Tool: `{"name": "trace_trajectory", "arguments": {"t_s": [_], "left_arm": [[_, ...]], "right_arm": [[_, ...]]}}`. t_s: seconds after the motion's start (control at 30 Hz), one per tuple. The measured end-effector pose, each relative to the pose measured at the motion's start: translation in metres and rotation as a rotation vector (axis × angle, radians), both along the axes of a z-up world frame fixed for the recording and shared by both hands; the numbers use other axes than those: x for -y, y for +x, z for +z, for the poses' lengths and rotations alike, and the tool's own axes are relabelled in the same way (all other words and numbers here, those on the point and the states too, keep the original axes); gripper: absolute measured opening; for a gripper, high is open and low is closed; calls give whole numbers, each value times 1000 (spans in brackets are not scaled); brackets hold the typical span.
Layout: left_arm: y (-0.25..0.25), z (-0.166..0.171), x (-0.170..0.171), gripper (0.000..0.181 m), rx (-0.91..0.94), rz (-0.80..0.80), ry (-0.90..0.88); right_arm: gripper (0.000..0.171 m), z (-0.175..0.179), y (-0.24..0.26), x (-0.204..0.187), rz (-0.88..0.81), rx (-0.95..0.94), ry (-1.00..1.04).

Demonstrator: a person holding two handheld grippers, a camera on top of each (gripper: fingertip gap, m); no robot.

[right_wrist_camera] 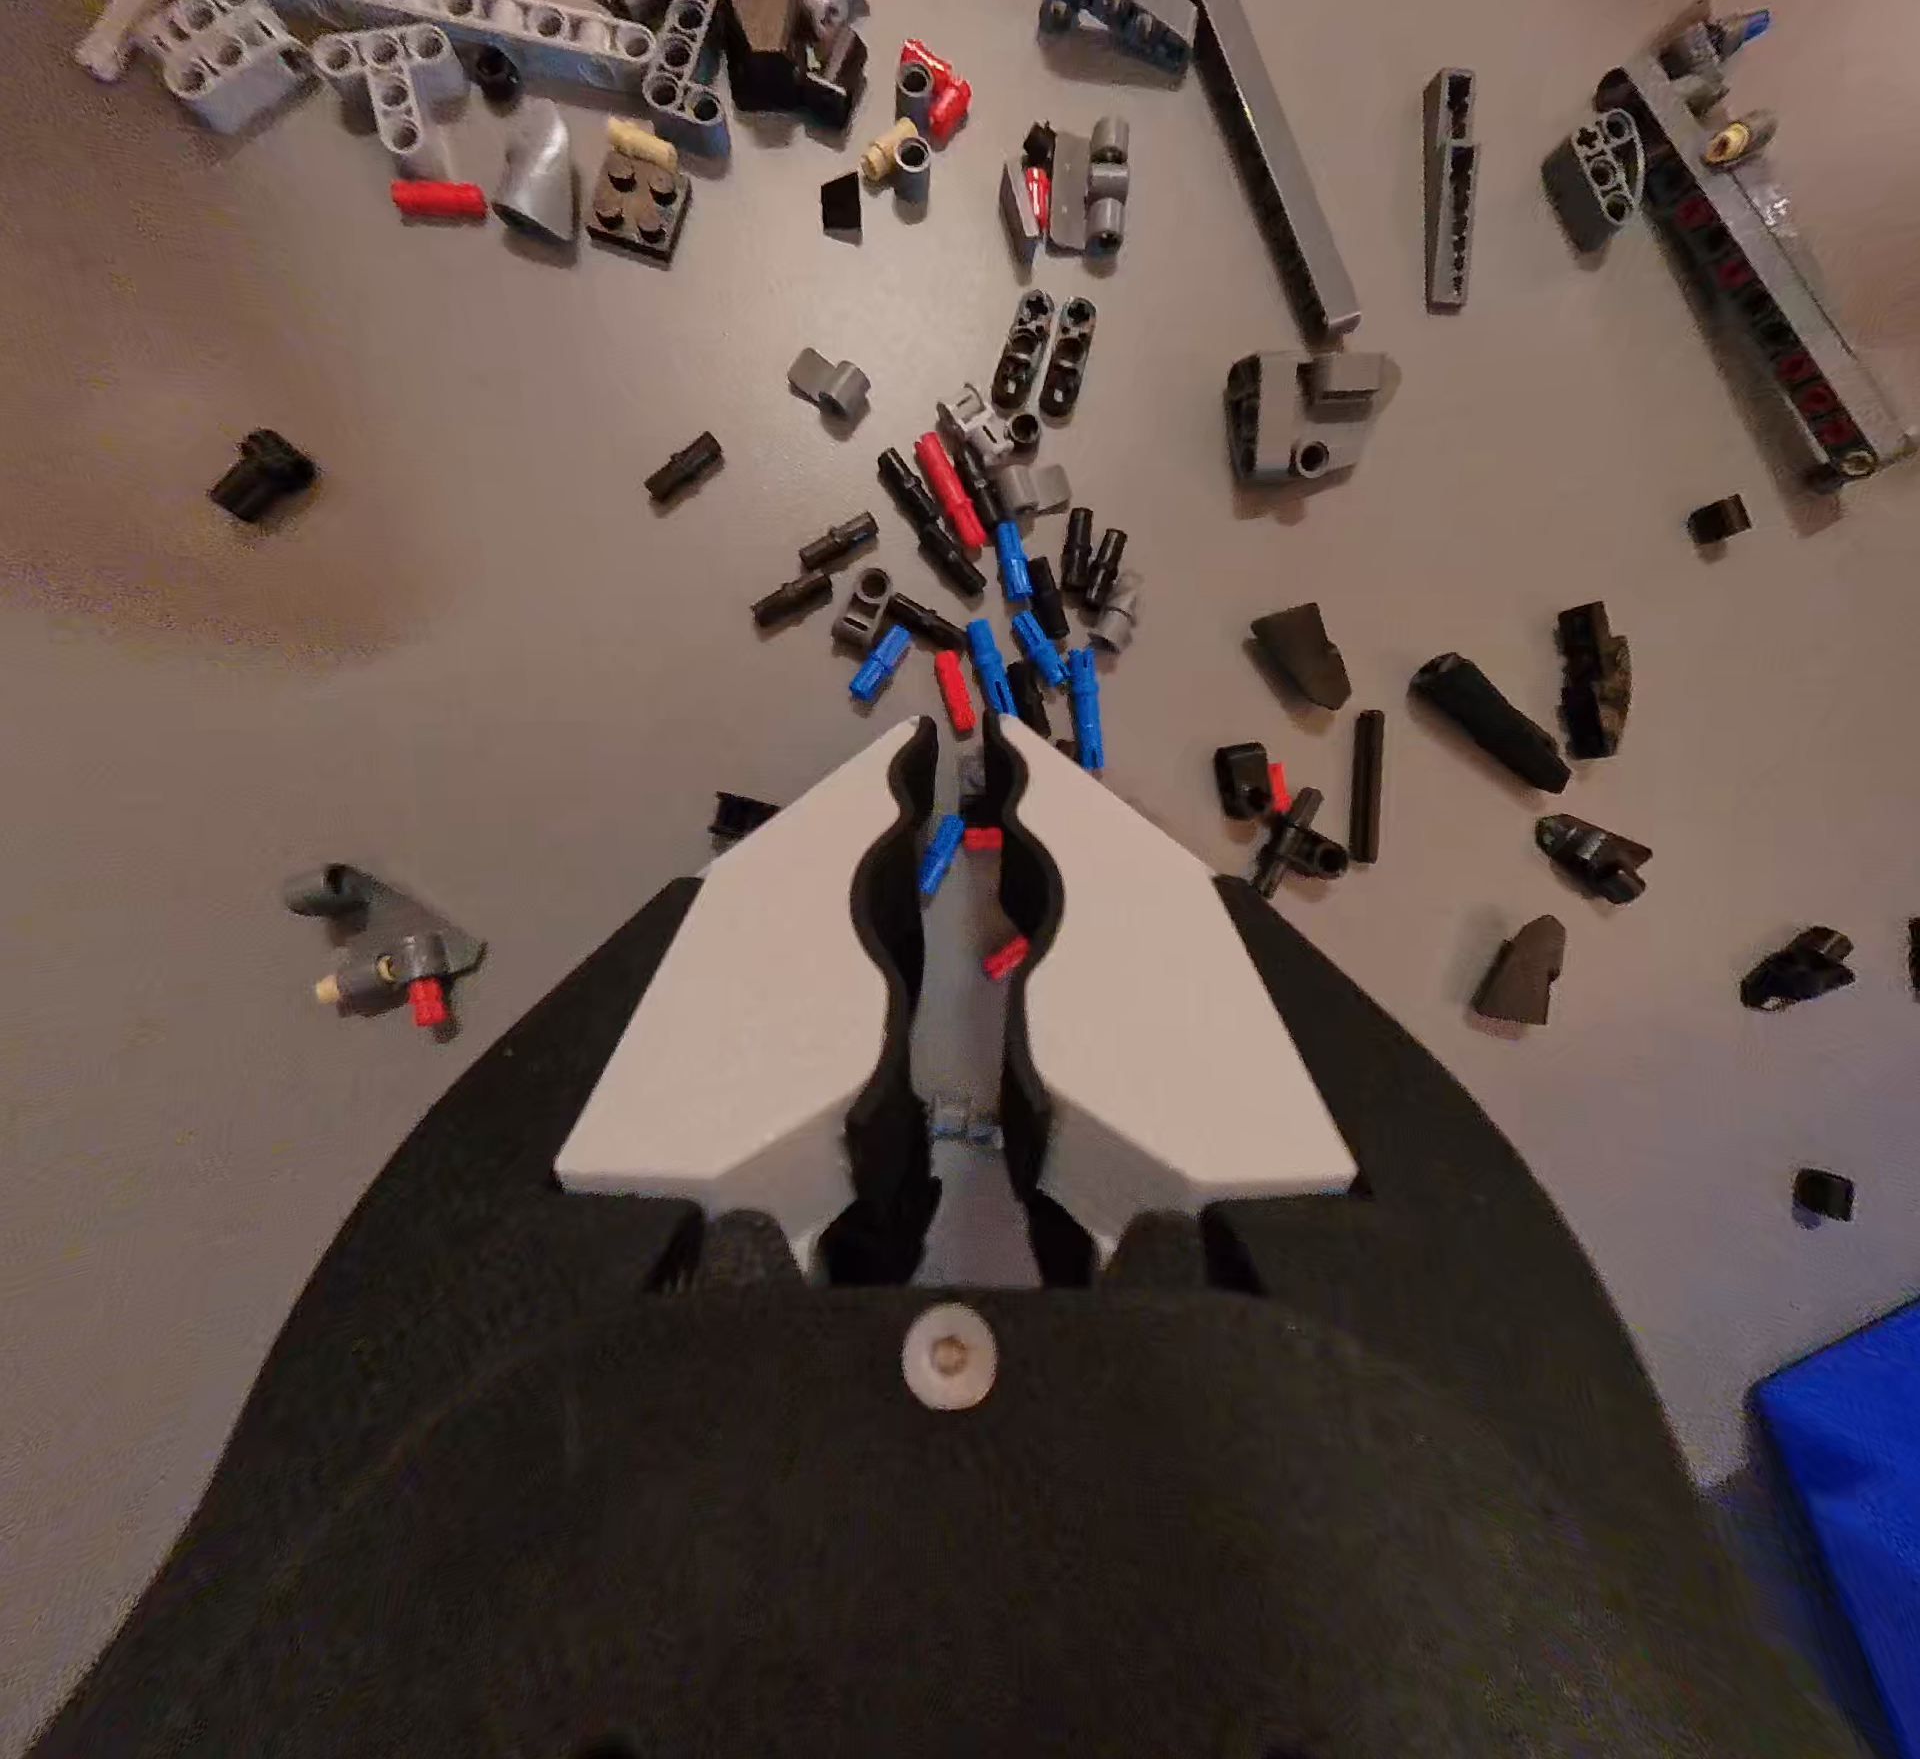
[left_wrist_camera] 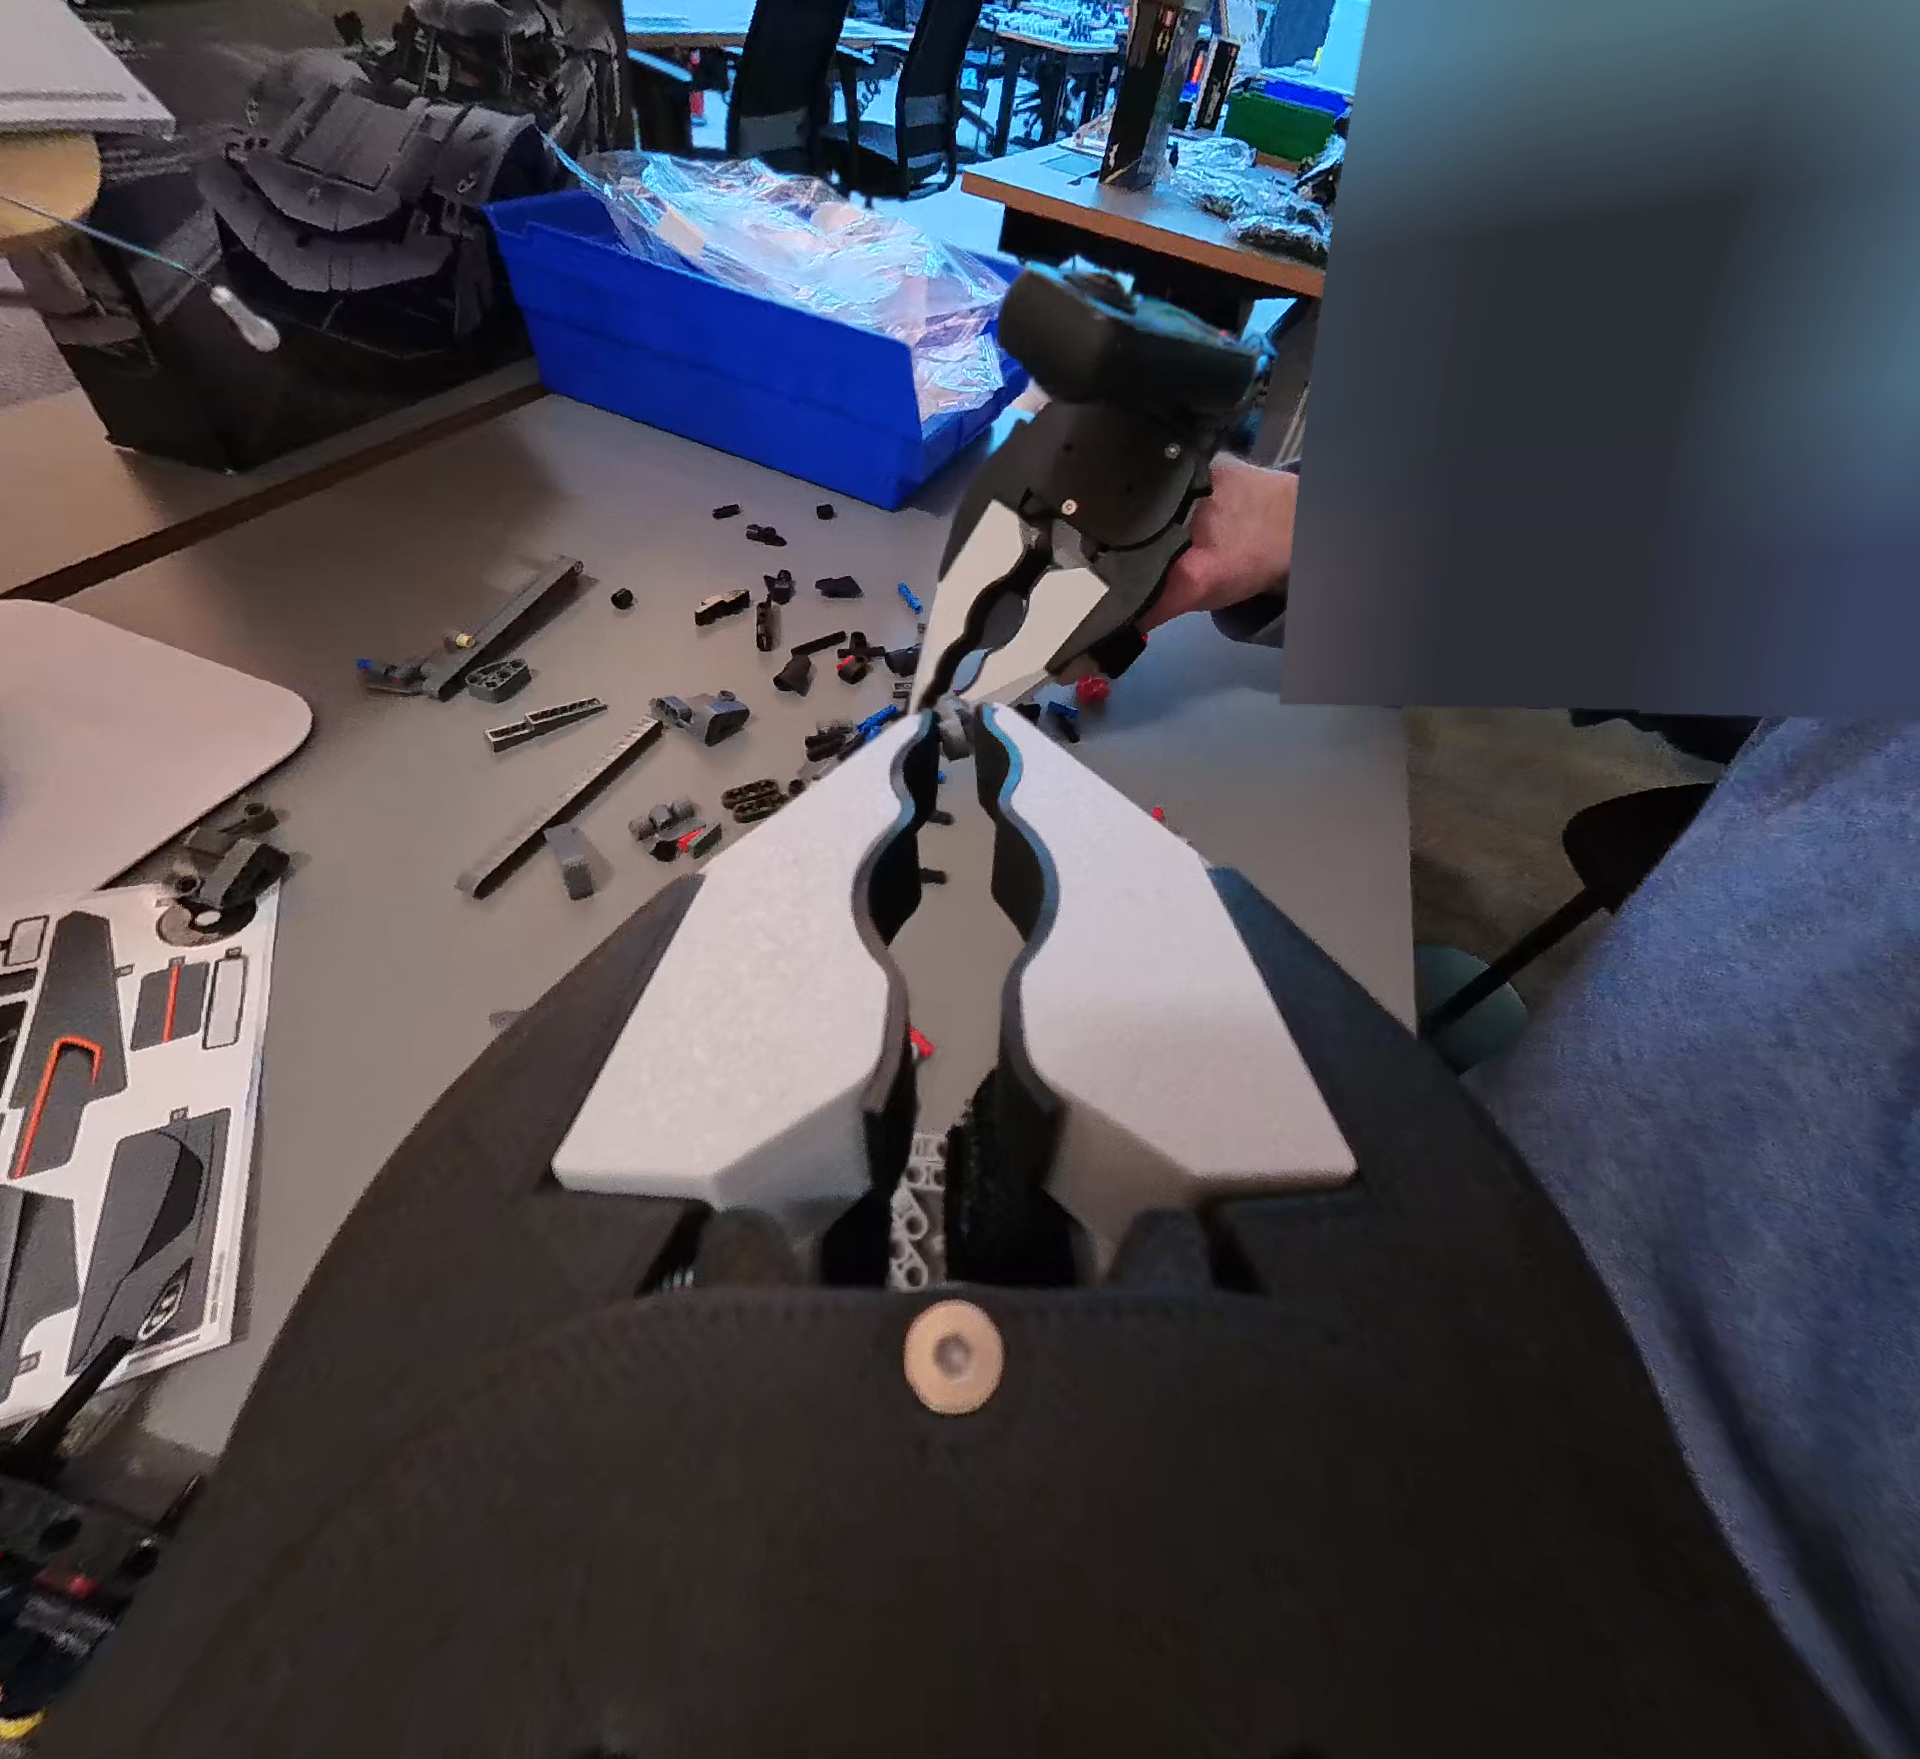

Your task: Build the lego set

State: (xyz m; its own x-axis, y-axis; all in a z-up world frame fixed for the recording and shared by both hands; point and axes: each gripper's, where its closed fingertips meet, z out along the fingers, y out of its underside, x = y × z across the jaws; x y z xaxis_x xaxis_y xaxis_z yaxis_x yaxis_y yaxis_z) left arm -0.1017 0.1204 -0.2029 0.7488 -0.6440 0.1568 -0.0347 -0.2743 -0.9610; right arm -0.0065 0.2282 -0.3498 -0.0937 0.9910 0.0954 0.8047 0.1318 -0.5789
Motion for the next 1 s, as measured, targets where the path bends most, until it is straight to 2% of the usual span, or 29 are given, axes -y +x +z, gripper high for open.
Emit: {"name": "trace_trajectory", "arguments": {"t_s": [0.13, 0.2, 0.4, 0.7, 0.87, 1.0], "left_arm": [[14, -1, 7, 4, -18, -6, -5], [20, -4, 11, 4, -19, 2, -13], [31, -7, 19, 4, -28, 6, -27], [29, -17, -7, 4, 21, -58, -57], [46, -21, -17, 4, 39, -69, -74], [61, -14, -28, 4, 64, -39, -24]], "right_arm": [[5, -4, -2, 1, 5, -27, -60], [7, -4, -3, 0, 17, -39, -48], [0, -4, -5, 5, 82, -33, -38], [0, -1, -9, 10, 123, -50, -80], [0, 25, -8, 15, 143, -122, -59], [0, 73, -10, 27, 181, -237, 25]]}}
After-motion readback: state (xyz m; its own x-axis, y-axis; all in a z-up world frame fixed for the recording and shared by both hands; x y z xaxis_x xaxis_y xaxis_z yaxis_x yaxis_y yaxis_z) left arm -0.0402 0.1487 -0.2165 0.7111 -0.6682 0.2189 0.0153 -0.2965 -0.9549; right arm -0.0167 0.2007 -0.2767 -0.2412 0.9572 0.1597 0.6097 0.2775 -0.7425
